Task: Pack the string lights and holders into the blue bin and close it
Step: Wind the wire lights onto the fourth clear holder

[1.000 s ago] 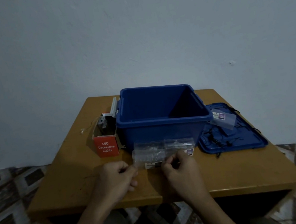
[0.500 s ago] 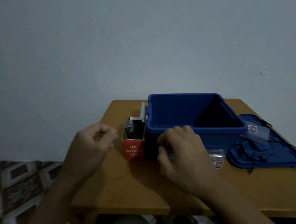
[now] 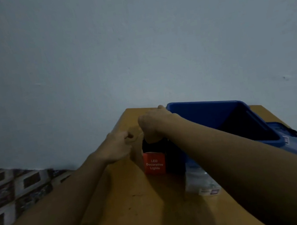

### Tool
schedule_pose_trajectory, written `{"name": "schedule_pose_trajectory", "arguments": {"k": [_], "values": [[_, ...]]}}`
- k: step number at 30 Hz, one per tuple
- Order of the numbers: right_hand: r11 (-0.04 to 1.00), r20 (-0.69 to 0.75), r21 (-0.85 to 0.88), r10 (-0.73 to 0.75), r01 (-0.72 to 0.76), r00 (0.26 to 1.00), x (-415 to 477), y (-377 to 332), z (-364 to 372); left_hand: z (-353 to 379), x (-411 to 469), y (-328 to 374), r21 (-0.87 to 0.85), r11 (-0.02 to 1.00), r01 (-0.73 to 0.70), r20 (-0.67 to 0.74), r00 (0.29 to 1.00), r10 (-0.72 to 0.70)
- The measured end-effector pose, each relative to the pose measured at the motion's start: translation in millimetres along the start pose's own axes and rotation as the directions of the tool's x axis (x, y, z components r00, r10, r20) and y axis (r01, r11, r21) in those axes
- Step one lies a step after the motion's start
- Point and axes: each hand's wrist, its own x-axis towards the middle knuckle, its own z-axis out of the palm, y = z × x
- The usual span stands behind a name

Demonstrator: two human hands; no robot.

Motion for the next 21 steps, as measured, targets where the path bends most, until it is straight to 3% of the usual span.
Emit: {"name": "schedule_pose_trajectory", "arguments": {"k": [5,13,18,21], "values": [[1.000,0.039,0.019,0.016,-0.016,0.999,7,-2,12,7,1,-1,-0.033,0.999,-0.023,-0.075,0.997,0.020],[0.999,-0.114,0.032,0.012,-0.009,0.993,-11,1,0,-16,-27,-1,-0.118,0.993,-0.015,-0.287,0.958,-0.020],[0.994,-0.275,0.099,0.061,-0.035,0.960,-41,7,-22,-52,-69,16,-0.282,0.957,-0.066,-0.396,0.917,-0.054],[0.981,-0.362,0.195,0.087,-0.016,0.928,-71,9,-34,-70,-100,41,-0.460,0.881,-0.110,-0.402,0.911,-0.096]]}}
